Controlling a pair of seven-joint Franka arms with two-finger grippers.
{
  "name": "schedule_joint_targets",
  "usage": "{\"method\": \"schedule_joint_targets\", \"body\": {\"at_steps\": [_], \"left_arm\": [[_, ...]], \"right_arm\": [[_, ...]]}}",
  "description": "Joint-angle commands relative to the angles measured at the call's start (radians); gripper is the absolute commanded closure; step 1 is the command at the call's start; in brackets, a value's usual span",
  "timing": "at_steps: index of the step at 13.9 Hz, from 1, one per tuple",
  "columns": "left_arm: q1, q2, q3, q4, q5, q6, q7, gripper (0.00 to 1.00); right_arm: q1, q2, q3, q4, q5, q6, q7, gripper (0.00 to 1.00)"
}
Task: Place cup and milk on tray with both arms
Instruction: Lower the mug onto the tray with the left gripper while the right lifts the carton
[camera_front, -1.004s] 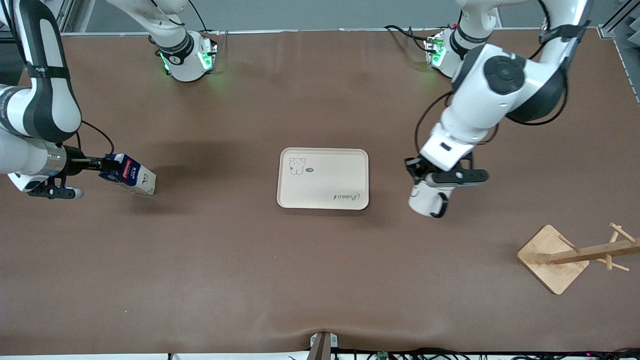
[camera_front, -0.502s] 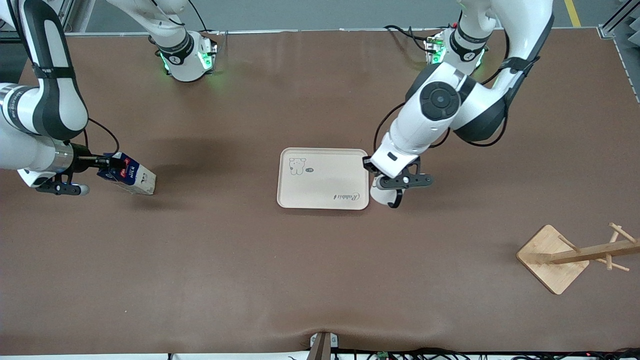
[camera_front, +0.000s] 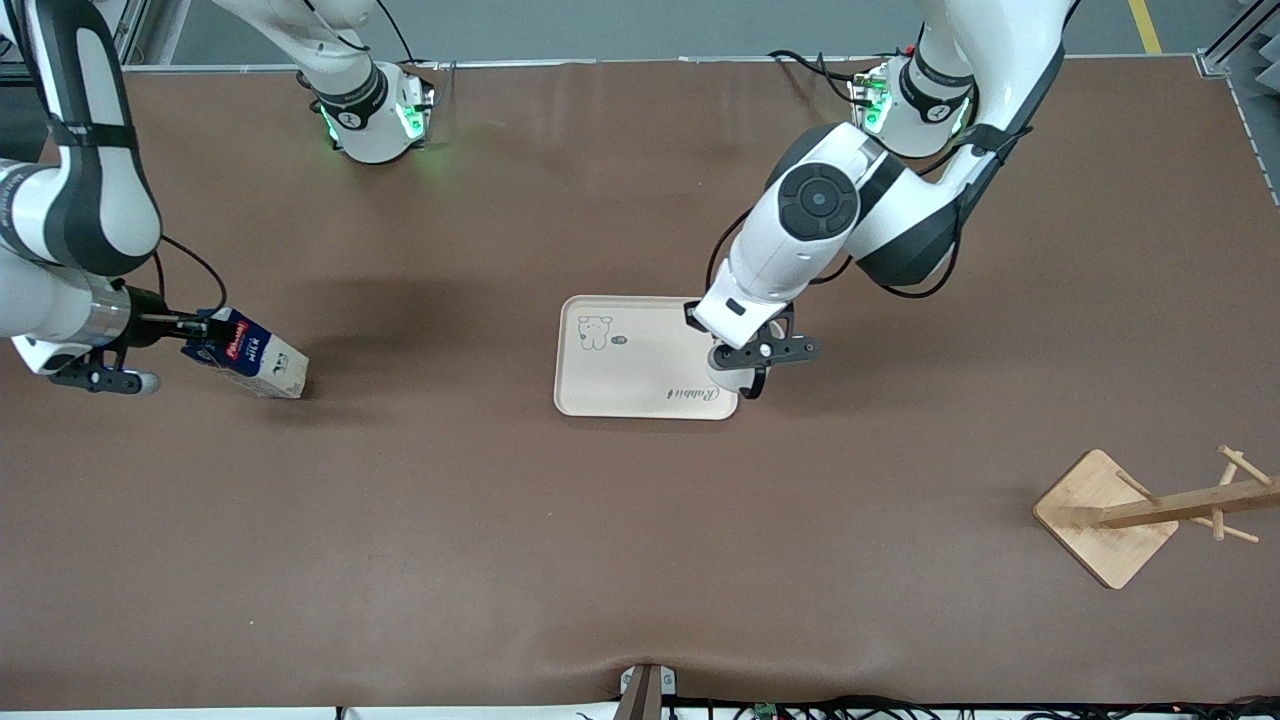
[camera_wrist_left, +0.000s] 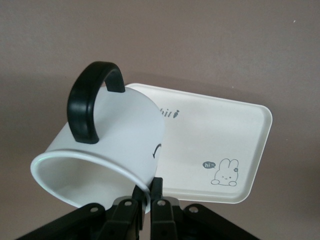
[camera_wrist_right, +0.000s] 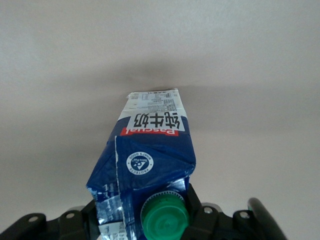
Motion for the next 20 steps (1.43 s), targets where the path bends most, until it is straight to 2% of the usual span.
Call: {"method": "schedule_joint_targets", "body": {"at_steps": [1, 3, 7, 10, 12, 16, 18, 20], "left_arm": [[-0.048, 0.056, 0.007, 0.062, 0.058, -0.031, -0.094, 1.00], [-0.069, 0.085, 0.007, 0.094, 0.065, -0.032, -0.133, 1.00], [-0.126, 0.153, 0.015, 0.158, 0.084, -0.032, -0.240, 1.00], [-0.166, 0.172, 0.030, 0.191, 0.084, -0.032, -0.262, 1.00], [-0.181, 0.192, 0.030, 0.197, 0.086, -0.032, -0.297, 1.00], [-0.224, 0.240, 0.041, 0.231, 0.086, -0.032, -0.338, 1.00], [-0.258, 0.243, 0.091, 0.231, 0.086, -0.034, -0.348, 1.00], [-0.263, 0.266, 0.105, 0.231, 0.086, -0.034, -0.349, 1.00]], "right_arm": [[-0.018, 0.011, 0.015, 0.112, 0.012, -0.109, 0.014, 0.98], [-0.009, 0.029, 0.015, 0.199, 0.012, -0.164, 0.011, 0.98], [-0.001, 0.057, 0.018, 0.315, 0.012, -0.169, 0.002, 0.97], [0.058, 0.075, 0.019, 0.327, 0.012, -0.158, 0.006, 0.96], [0.121, 0.114, 0.016, 0.373, -0.004, -0.161, 0.014, 0.97], [0.132, 0.131, 0.016, 0.382, -0.001, -0.169, 0.015, 0.96], [0.138, 0.129, 0.018, 0.382, 0.010, -0.171, 0.015, 0.95], [0.163, 0.128, 0.018, 0.384, 0.012, -0.186, 0.015, 0.96]]}}
